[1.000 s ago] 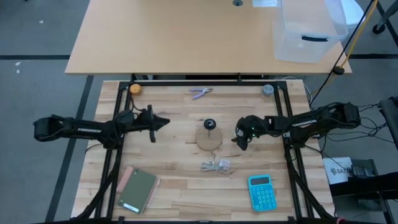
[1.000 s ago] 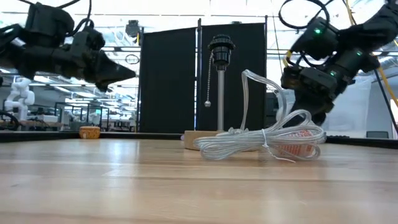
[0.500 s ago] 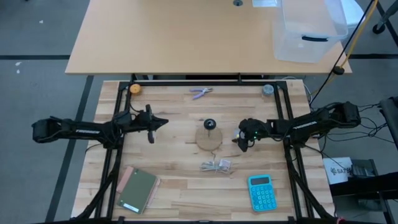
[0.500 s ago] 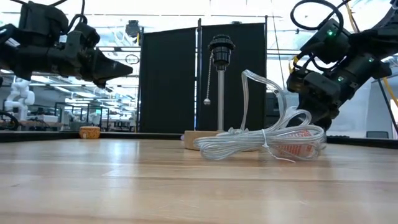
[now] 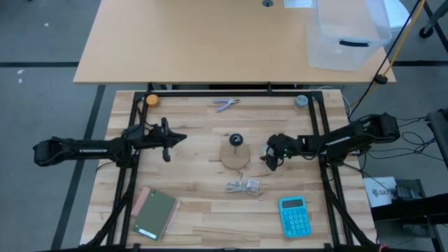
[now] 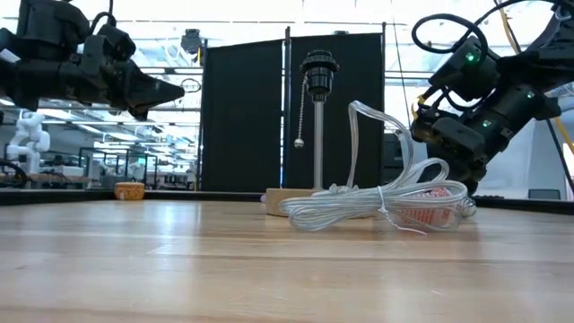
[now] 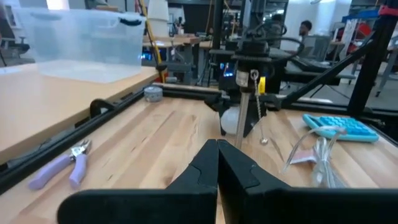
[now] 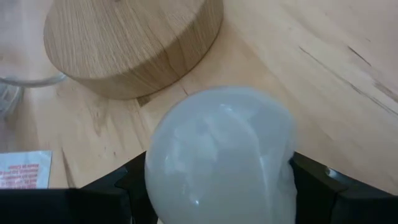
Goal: Screw lightbulb
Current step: Remove the light bulb from the brown lamp, then return to Home Position
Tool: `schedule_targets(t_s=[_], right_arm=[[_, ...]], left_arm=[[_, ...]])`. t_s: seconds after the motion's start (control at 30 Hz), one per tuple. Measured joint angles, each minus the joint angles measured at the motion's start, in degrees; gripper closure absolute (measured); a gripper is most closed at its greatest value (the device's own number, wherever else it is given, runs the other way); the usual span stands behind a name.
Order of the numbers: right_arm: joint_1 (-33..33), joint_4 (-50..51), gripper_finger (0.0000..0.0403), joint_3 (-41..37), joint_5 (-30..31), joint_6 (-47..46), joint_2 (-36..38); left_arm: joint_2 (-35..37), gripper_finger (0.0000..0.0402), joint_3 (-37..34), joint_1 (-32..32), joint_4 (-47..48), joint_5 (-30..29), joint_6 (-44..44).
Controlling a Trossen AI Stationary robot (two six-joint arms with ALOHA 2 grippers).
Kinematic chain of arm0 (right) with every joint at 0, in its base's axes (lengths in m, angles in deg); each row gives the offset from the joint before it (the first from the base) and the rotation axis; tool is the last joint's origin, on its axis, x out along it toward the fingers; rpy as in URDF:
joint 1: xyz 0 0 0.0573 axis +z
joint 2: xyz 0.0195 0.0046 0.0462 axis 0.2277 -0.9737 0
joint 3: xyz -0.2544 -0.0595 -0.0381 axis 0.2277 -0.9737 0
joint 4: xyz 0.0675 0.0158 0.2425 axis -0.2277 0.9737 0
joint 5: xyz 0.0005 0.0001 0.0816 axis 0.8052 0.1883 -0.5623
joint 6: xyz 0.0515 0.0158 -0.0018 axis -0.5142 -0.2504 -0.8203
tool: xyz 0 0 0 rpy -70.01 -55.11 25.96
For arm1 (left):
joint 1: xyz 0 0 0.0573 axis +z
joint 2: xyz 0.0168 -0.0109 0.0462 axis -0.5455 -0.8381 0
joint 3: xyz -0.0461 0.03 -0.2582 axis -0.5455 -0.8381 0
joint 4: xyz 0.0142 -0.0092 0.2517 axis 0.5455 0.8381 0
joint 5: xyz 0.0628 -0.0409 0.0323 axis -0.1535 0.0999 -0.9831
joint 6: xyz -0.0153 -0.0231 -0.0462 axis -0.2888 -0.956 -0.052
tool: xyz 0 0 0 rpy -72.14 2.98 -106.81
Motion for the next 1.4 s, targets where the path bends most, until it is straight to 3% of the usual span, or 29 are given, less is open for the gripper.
schedule_targets(t_s=[0.33,0.8,1.17,1.4], right_arm=[[0.0,-4.1,0.0124,0.0,-0.5,0.1,-1.7],[0.0,-4.4,0.0070,-0.2,-0.8,4.8,2.4],[0.0,-4.0,0.0077,-0.2,4.1,18.6,18.9],[0.0,3.9,0.0153,-0.1,5.4,24.2,32.5]], left_arm=[[10.3,0.0401,0.0,0.0,8.9,-0.4,0.6],[22.3,0.0401,0.0,0.0,22.1,-0.9,0.5],[28.8,0.0401,0.0,0.0,29.8,-0.9,0.1],[33.2,0.0401,0.0,0.0,34.5,-0.9,0.3]])
